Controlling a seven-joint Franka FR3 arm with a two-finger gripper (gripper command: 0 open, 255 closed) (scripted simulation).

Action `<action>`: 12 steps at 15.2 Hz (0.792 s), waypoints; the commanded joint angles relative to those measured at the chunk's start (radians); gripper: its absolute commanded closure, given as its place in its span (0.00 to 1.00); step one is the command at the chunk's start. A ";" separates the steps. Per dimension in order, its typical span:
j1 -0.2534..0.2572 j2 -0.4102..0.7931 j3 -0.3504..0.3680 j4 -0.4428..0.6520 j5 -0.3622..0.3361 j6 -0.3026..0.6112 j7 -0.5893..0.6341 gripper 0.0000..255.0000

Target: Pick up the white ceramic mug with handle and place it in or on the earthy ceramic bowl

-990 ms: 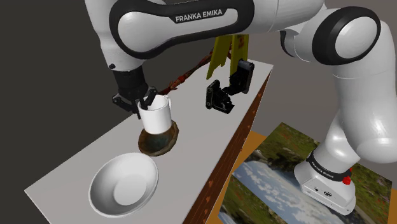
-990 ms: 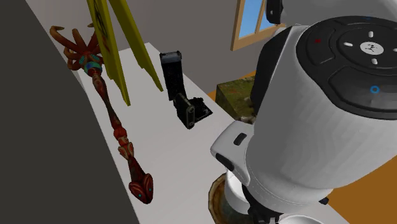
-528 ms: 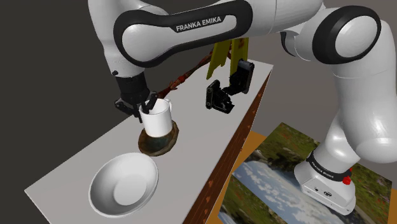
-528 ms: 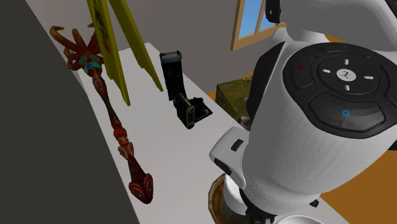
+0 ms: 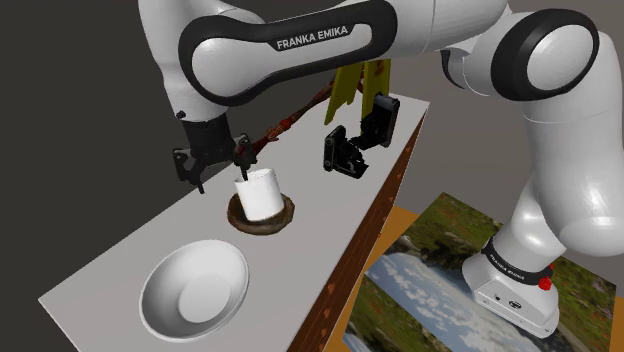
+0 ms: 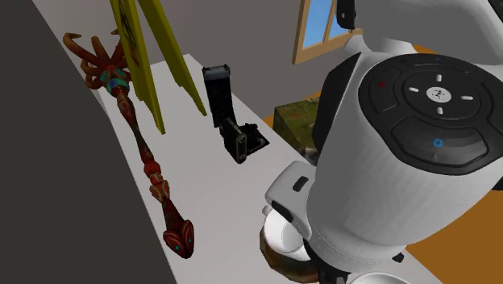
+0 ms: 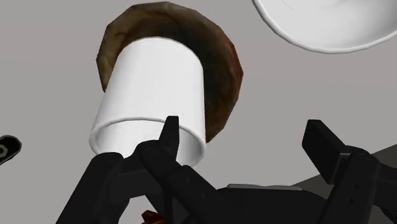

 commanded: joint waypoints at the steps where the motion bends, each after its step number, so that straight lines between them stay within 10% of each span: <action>1: 0.005 0.003 0.000 0.038 0.000 -0.035 -0.002 0.00; 12: 0.026 0.023 -0.001 0.168 -0.005 -0.142 -0.007 0.00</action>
